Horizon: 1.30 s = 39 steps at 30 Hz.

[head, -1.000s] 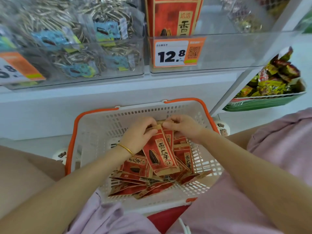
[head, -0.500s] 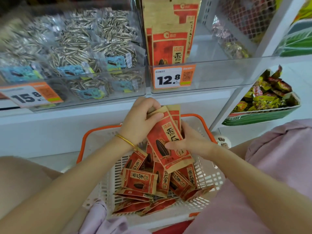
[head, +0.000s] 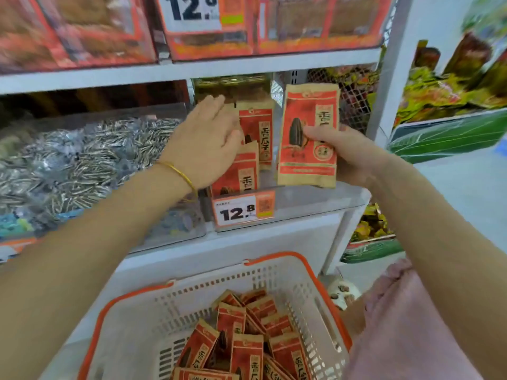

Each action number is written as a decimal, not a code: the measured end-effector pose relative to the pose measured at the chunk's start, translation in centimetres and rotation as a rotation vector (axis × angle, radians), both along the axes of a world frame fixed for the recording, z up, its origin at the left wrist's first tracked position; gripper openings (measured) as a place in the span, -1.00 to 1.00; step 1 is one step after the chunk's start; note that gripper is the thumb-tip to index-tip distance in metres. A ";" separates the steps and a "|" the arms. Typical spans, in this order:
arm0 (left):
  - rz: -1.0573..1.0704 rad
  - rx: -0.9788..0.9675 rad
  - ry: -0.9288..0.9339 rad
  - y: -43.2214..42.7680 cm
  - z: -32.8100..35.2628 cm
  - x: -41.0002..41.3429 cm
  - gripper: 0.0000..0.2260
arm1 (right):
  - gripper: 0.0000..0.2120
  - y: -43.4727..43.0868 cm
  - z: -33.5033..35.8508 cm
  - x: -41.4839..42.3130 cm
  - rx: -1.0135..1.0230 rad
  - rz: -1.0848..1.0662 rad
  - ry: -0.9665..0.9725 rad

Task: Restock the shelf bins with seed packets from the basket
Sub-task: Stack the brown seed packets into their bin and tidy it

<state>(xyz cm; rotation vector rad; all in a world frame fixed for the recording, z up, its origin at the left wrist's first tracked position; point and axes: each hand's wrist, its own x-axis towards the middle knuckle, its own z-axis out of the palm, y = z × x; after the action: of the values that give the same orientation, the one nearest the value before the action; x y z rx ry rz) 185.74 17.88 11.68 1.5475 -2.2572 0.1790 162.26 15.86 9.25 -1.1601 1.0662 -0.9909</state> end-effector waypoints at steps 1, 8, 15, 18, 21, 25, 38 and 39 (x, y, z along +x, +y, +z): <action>0.026 0.073 -0.051 -1.1 0.2 0.0 -0.50 | -0.59 -1.8 0.2 0.5 -0.036 -0.001 0.075; 0.070 0.332 -0.150 -4.0 0.3 0.0 -0.56 | -0.30 -10.0 -4.1 5.1 -0.216 0.072 0.385; 0.053 0.401 -0.174 -4.5 0.2 0.3 -0.54 | -0.36 -11.5 -5.6 5.3 -0.160 -0.034 0.791; 0.060 0.412 -0.175 -4.7 0.1 0.5 -0.53 | -0.41 -11.5 -5.5 6.0 -0.190 -0.134 0.687; 0.074 0.419 -0.175 -4.8 0.0 0.5 -0.52 | -0.39 -11.4 -5.5 6.6 -0.170 -0.156 0.625; 0.082 0.417 -0.183 -4.9 -0.2 0.5 -0.52 | -0.17 -11.3 -5.9 6.7 -0.142 -0.132 0.661; 0.036 0.240 -0.031 -4.7 -0.2 1.0 -0.33 | -0.01 -7.8 -3.0 5.3 -0.184 -0.158 0.710; 0.015 0.136 0.016 -3.8 0.0 1.0 -0.33 | -0.05 -6.4 -2.3 5.1 -0.262 -0.199 0.711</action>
<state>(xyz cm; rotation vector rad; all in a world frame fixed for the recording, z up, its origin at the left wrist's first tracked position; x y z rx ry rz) 186.76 14.09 11.67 1.6280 -2.2875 0.0172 167.33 9.47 6.97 -1.7143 1.6704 -0.9024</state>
